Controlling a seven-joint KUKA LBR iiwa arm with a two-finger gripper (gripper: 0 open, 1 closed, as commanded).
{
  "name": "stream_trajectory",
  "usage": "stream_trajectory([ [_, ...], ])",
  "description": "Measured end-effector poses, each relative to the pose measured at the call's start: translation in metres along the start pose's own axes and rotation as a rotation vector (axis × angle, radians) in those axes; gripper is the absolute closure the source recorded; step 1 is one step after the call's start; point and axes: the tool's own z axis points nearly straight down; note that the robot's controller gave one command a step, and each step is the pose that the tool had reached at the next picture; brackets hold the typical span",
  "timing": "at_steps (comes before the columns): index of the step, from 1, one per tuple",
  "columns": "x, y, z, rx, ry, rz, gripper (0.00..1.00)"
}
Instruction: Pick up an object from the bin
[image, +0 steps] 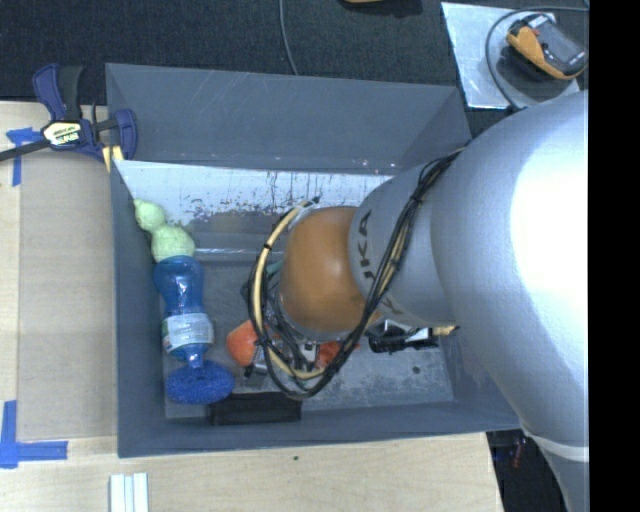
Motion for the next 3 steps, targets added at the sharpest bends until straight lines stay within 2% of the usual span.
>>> stream_trajectory([
  [3,-0.0001,-0.0002,0.0,0.0,0.0,0.0,1.0],
])
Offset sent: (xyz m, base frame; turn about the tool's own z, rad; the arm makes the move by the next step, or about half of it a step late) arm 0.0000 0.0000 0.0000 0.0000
